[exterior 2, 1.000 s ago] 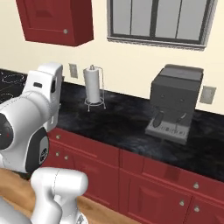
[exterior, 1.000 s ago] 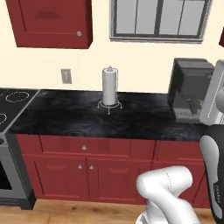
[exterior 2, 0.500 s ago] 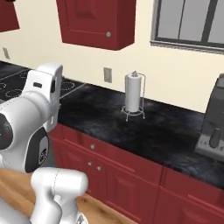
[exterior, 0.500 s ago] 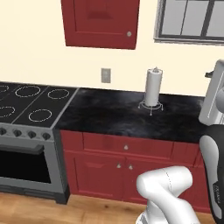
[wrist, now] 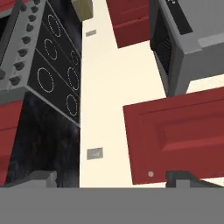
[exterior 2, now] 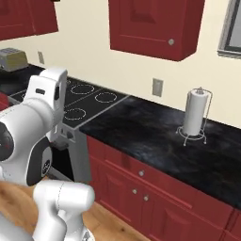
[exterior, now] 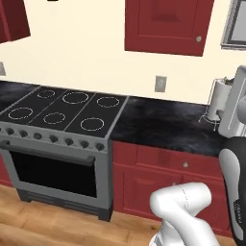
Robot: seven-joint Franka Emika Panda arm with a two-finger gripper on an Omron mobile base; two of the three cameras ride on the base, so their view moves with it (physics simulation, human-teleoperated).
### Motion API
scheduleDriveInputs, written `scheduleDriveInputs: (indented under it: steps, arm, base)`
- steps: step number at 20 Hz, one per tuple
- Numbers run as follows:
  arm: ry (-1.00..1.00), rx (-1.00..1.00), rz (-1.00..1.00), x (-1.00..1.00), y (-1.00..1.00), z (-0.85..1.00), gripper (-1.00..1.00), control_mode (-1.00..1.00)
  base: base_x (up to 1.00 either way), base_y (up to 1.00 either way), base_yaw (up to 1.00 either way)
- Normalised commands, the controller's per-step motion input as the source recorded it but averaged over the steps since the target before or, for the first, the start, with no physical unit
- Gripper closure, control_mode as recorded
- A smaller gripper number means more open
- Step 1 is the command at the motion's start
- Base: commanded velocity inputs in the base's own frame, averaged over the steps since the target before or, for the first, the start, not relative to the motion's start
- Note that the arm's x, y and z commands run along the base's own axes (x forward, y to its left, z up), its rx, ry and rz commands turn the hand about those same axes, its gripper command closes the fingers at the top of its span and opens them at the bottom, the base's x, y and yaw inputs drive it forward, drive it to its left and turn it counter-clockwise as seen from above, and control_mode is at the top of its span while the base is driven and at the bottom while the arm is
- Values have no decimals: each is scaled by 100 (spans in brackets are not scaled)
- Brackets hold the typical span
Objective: Close all open cabinet doors.
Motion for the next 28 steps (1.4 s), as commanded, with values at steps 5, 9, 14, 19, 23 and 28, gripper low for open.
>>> scheduleDriveInputs:
  steps: [5, 9, 14, 19, 23, 28]
  arm:
    - [0, 0, 0, 0, 0, 0, -100, 100]
    - [0, 0, 0, 0, 0, 0, -100, 100]
    - [0, 0, 0, 0, 0, 0, -100, 100]
    - [0, 0, 0, 0, 0, 0, -100, 100]
    - [0, 0, 0, 0, 0, 0, -100, 100]
    - [0, 0, 0, 0, 0, 0, -100, 100]
  base:
    - [0, 85, 24]
    - [0, 88, 21]
    - [0, 94, 20]
    - [0, 100, 18]
    - [0, 100, 16]
    - [0, 100, 15]
